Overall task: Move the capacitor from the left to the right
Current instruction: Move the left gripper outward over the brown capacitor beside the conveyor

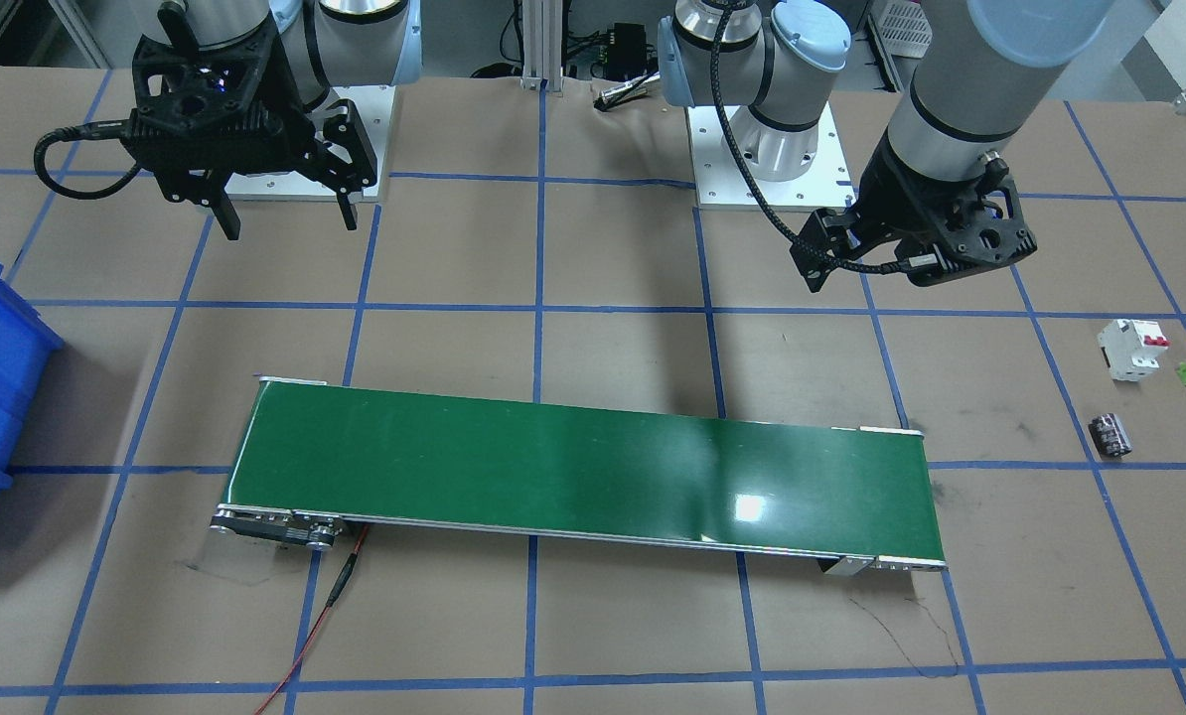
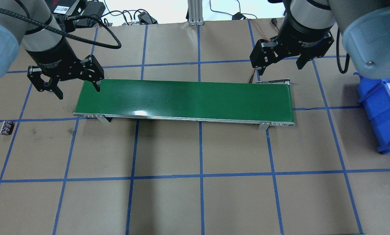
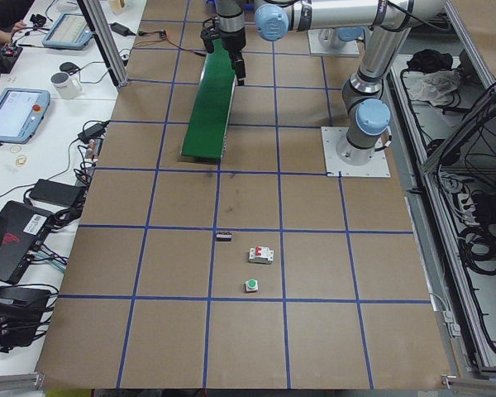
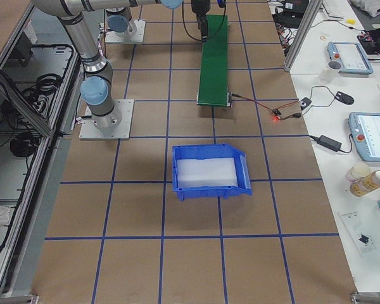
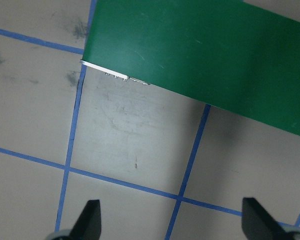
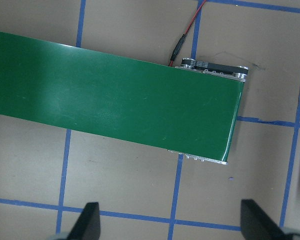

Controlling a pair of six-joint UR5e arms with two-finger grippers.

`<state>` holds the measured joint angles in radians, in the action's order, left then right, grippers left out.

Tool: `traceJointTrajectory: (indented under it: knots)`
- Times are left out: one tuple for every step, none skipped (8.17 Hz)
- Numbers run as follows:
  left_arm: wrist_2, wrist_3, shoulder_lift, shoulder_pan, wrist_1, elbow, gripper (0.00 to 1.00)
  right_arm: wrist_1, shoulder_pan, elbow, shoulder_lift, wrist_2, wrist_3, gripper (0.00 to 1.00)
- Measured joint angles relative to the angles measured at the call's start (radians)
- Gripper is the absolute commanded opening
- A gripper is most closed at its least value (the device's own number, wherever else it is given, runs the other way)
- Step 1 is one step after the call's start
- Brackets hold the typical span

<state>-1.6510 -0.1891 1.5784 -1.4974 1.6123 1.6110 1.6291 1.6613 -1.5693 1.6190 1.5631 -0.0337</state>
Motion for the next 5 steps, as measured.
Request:
traceJointTrajectory:
  knots:
    - [-0.002, 0.001, 0.005, 0.000, 0.000, 0.001, 1.00, 0.000, 0.000, 0.000, 0.000, 0.000, 0.000, 1.00]
    - [-0.002, 0.005, 0.009, 0.001, 0.001, 0.001, 1.00, -0.001, 0.000, 0.000, 0.000, 0.000, 0.000, 1.00]
    - [-0.001, 0.010, 0.012, 0.002, 0.001, 0.001, 1.00, -0.001, 0.000, 0.000, -0.001, 0.000, 0.001, 1.00]
    - [-0.002, 0.031, 0.014, 0.007, 0.000, 0.000, 1.00, -0.001, 0.000, 0.000, -0.001, 0.000, 0.001, 1.00]
    - [-0.003, 0.081, 0.014, 0.025, -0.004, 0.000, 1.00, 0.000, 0.000, 0.000, -0.001, -0.001, 0.001, 1.00]
